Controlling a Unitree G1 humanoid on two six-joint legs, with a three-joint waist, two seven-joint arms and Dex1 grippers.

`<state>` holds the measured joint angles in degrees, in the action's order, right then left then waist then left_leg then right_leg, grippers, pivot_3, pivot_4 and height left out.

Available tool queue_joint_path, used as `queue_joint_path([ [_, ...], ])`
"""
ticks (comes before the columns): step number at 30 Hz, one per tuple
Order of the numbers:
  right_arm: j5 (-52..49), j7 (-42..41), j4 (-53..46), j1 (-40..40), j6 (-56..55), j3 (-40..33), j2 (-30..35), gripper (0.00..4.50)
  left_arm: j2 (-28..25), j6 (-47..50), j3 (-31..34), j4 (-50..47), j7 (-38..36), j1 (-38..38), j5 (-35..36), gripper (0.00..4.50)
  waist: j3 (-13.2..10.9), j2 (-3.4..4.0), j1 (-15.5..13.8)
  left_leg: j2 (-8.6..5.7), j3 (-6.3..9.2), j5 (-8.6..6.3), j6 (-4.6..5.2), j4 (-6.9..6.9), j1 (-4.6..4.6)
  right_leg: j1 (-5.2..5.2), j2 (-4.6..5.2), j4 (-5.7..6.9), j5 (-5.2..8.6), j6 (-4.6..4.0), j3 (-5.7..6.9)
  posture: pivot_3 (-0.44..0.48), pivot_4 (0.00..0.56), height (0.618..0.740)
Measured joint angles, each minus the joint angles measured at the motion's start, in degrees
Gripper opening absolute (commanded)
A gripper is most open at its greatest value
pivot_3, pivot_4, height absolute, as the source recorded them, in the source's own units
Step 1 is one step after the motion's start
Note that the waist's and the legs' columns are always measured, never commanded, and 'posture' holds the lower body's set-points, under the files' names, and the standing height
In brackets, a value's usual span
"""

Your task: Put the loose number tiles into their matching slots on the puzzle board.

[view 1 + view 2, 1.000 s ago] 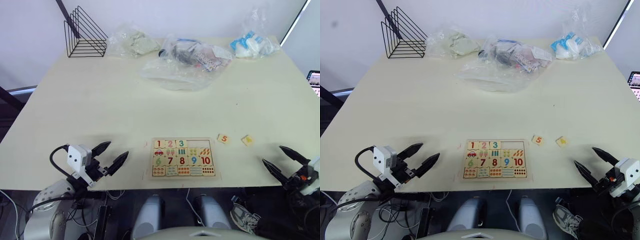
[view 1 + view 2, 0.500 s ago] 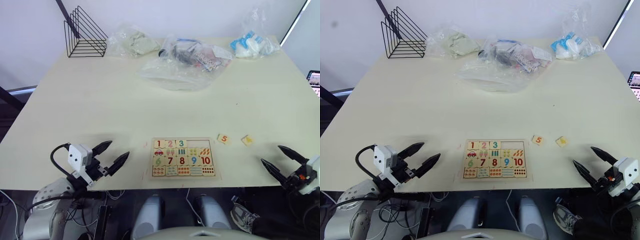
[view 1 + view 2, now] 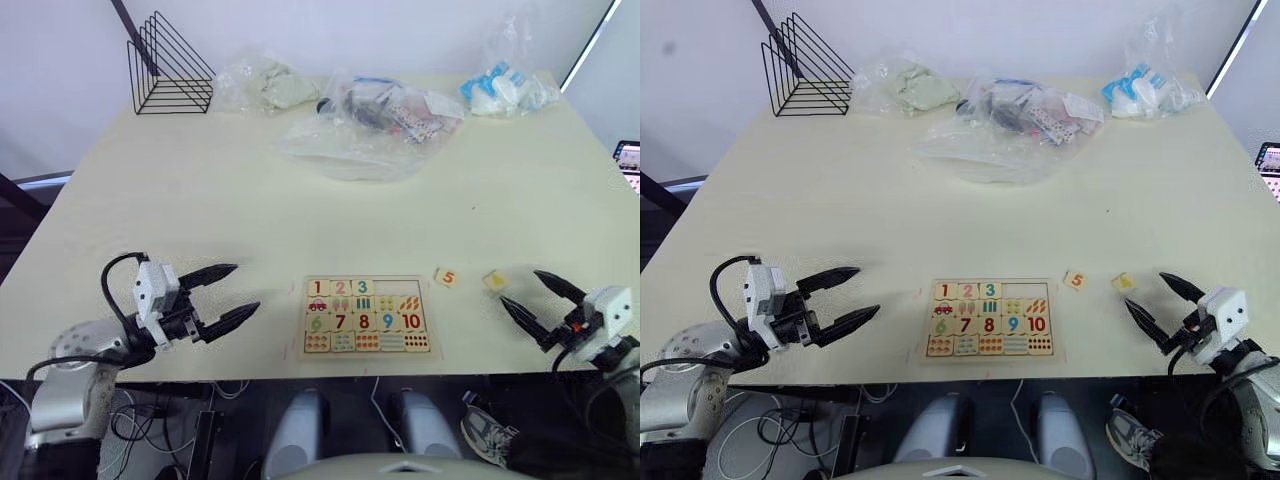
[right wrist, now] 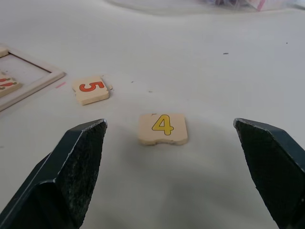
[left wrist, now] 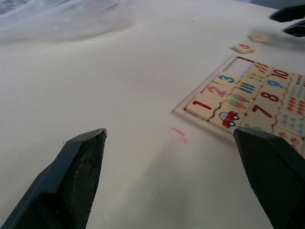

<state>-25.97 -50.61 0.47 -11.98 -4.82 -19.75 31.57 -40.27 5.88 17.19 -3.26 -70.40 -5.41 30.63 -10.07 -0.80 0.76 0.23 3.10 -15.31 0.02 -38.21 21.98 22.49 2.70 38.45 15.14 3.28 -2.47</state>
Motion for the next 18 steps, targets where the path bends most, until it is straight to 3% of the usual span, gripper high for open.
queue_joint_path([
  [12, 5.56, 8.79, -3.42, 4.03, 11.68, 4.58, 0.61, 4.50, -4.47, -5.76, -4.38, 12.60, -18.78, 13.09, 0.83, 4.46, -0.01, -0.02, 0.10, -0.07, -0.05, 0.00, 0.00, -0.01, 0.02, 0.05, -0.04, 0.01, 0.00, 0.00, 0.01, 0.000, 0.150, 0.740],
  [18, 6.31, 11.16, -5.51, 4.83, 15.25, 5.82, 0.56, 4.50, -9.92, -9.95, -10.32, 14.91, -20.07, 16.86, 5.90, 4.46, -0.01, -0.02, 0.06, 0.02, 0.09, 0.00, 0.00, -0.01, 0.07, 0.08, -0.02, 0.02, -0.01, 0.01, 0.01, 0.000, 0.150, 0.740],
])
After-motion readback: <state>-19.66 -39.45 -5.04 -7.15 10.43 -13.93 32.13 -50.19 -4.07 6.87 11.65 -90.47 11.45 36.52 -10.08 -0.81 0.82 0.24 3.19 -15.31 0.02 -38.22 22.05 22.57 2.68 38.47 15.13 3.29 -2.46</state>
